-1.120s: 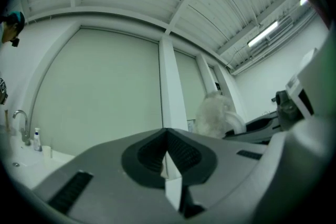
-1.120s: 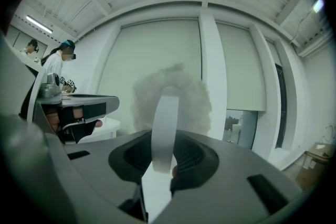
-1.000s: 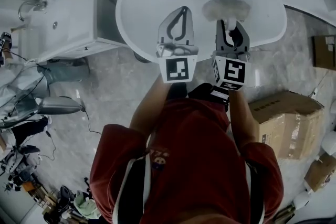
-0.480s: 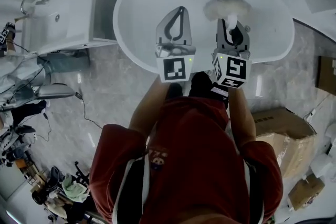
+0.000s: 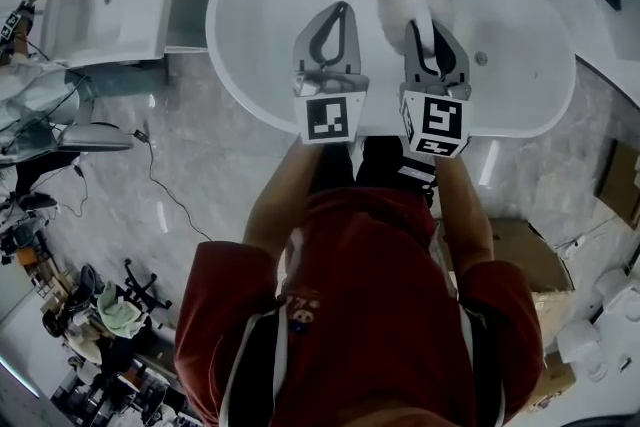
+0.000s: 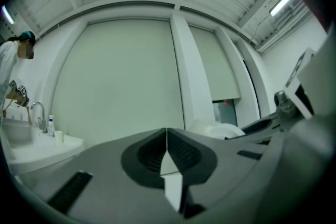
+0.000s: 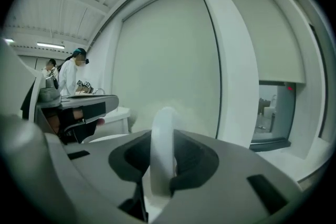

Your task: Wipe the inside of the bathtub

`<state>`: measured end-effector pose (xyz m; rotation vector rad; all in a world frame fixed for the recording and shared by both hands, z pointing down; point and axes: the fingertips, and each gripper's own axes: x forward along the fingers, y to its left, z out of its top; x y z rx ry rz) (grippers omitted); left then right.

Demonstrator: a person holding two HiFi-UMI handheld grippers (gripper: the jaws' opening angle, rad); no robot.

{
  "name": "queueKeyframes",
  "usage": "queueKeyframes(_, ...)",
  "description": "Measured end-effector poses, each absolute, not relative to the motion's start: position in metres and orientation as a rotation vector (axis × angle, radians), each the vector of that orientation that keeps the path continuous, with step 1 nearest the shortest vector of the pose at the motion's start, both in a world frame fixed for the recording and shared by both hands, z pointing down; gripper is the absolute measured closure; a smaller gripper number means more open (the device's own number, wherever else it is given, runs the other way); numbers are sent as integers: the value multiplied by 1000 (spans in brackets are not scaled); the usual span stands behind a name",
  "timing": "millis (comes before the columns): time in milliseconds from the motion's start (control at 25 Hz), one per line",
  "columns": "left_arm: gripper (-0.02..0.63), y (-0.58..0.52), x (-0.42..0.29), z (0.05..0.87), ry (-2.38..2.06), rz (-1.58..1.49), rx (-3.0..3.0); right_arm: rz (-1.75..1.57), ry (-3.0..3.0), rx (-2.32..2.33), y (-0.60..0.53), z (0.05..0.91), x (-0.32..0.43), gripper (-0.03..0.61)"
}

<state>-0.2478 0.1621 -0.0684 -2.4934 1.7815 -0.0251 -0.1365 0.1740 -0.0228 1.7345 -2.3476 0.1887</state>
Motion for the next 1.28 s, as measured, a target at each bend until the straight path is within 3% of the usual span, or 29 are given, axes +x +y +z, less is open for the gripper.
queueKeyframes(560,597,61,-309,34,1850,-95,-2597,396,-2235,1751,71,93,-187,480)
queueKeyframes(1280,597,-20,-329,292,1977,-57,-2625,532,-2208,1656,-22,404,-216,482)
